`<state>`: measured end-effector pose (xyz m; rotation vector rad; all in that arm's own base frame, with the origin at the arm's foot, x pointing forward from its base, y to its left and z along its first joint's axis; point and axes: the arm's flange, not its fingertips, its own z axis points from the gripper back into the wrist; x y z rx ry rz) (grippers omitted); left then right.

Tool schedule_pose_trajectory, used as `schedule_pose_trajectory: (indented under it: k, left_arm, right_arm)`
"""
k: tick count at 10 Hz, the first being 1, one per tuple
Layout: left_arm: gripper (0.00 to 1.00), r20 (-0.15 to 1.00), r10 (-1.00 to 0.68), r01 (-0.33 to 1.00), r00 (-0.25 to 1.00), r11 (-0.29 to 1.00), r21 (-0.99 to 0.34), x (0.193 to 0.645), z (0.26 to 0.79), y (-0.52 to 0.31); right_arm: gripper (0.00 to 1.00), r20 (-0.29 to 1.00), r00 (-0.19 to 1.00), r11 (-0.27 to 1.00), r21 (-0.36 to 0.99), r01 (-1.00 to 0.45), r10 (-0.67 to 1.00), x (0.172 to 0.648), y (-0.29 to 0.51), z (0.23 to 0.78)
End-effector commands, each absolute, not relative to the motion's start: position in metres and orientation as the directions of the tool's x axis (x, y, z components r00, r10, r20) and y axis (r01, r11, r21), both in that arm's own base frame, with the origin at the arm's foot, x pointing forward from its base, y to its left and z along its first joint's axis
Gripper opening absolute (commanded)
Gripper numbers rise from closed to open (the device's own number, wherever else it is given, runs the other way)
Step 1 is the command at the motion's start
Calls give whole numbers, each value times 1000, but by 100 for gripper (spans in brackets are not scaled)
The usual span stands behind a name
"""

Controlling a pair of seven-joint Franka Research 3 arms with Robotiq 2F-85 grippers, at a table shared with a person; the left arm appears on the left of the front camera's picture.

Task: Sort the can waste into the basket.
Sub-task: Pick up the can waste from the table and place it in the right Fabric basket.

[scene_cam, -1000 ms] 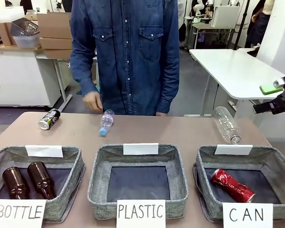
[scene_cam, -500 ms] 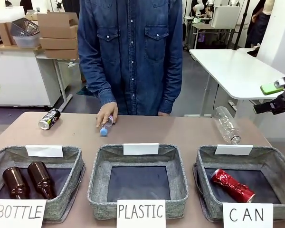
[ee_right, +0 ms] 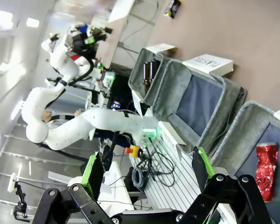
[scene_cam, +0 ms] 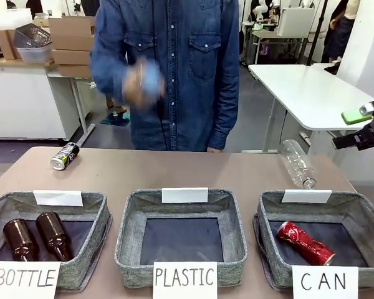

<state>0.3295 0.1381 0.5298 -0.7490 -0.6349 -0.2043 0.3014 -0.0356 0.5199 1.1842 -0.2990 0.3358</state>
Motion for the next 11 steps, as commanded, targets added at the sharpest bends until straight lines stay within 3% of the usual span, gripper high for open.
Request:
schedule_pose_trajectory:
  k: [1,2,4,5,6,8,9,11]
  left_arm:
    - [100,532,-78,461,843,615,-640,328,533,118]
    - [100,604,47,390,796,723,-570,330,530,138]
    - [100,586,-10,407,810,729,-550,335,527,134]
    - [100,655,71,334,753,815,-472,325,533,138]
    - [100,652,152,178,743,894,-411,345,529,148]
    - [100,590,56,64,805,982,-180,421,512,132]
    - [100,527,-63,128,847,988,-89,465,498,109]
    - [100,426,-188,222,885,975,-32,526,470,82]
  right_arm:
    - [100,421,900,338,835,-435,117,302,-38,520]
    - [100,421,900,338,835,-435,117,302,-38,520]
    - [100,421,900,338,835,-435,117,302,-38,520]
    - [100,421,900,338,835,-435,117,302,-38,520]
    - [100,421,900,338,835,-435,117,302,-38,520]
    - [100,421,900,338,835,-435,117,302,-38,520]
    - [100,421,900,338,835,-435,117,302,-38,520]
    - [100,421,900,338,835,-435,117,302,-38,520]
